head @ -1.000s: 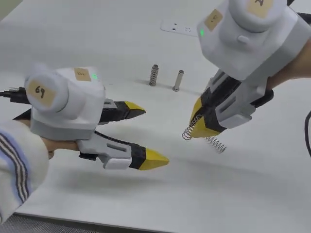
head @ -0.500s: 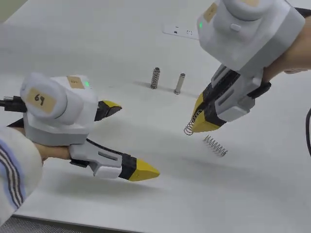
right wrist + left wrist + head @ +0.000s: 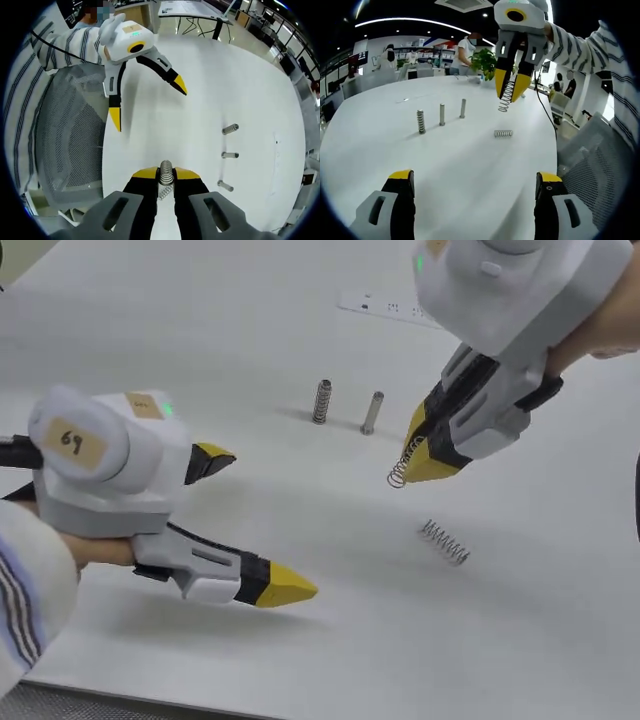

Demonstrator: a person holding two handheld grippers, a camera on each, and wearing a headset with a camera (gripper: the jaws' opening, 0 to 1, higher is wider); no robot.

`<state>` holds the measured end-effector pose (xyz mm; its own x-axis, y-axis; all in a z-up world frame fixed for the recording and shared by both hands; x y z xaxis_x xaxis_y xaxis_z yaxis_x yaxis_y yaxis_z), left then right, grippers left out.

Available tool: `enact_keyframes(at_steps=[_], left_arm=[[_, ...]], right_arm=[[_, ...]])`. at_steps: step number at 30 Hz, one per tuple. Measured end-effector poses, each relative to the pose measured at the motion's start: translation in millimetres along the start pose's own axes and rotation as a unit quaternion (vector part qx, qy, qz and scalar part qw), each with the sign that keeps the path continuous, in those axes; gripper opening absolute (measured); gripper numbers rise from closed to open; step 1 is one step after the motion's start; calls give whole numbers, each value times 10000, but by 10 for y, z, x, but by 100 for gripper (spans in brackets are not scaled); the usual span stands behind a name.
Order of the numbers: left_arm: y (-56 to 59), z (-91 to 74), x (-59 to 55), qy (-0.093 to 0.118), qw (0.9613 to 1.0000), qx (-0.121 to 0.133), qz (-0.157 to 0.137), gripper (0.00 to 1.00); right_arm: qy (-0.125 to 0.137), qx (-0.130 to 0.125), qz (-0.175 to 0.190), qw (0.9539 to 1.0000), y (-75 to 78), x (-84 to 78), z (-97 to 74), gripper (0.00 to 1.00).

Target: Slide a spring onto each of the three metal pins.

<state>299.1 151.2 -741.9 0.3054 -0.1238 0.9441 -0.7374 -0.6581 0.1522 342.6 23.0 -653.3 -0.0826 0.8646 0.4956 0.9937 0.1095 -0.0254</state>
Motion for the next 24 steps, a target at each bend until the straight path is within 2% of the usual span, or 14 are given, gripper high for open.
enact_keyframes(at_steps=[2,5,9,10,13,15,19,24], left_arm=[[-28,-10,9,-9,9999,67,81,98],[-48,-27,41,74,9999,143,-3,98],[-52,-44,41,50,9998,191,-35,98],[-60,-51,41,42,9997,219,-39,98],[-85,-71,58,130,9995,290,-40,98],[-102,-78,56,106,9995,314,0,98],[-143,-107,50,92,9991,403,-53,98],[-175,-140,61,121,9988,460,-108,98]], right_arm=[[-9,-20,-28,10000,39,17,-29,8],[-25,-69,-56,10000,109,31,-64,8],[-78,-138,-96,9998,279,31,-83,8],[-94,-165,-119,9997,361,34,-81,8],[-120,-218,-159,9996,482,59,-105,8],[-152,-253,-194,9994,557,70,-117,8],[-358,-302,-288,9985,681,49,-109,8],[-328,-294,-240,9987,809,50,-77,8]])
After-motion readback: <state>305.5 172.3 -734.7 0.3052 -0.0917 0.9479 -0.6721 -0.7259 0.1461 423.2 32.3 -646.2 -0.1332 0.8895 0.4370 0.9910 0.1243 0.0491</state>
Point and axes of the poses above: the centre of the closed fingertips' face, and the gripper's own axes: z roughly forward along the fingers, y roughly to its right, x roughly out of its top, the point moved 5 cm from there along -z, roughly backward along the fingers, and after that the axes turned 13 degrees about y, right-handed, at the moved point
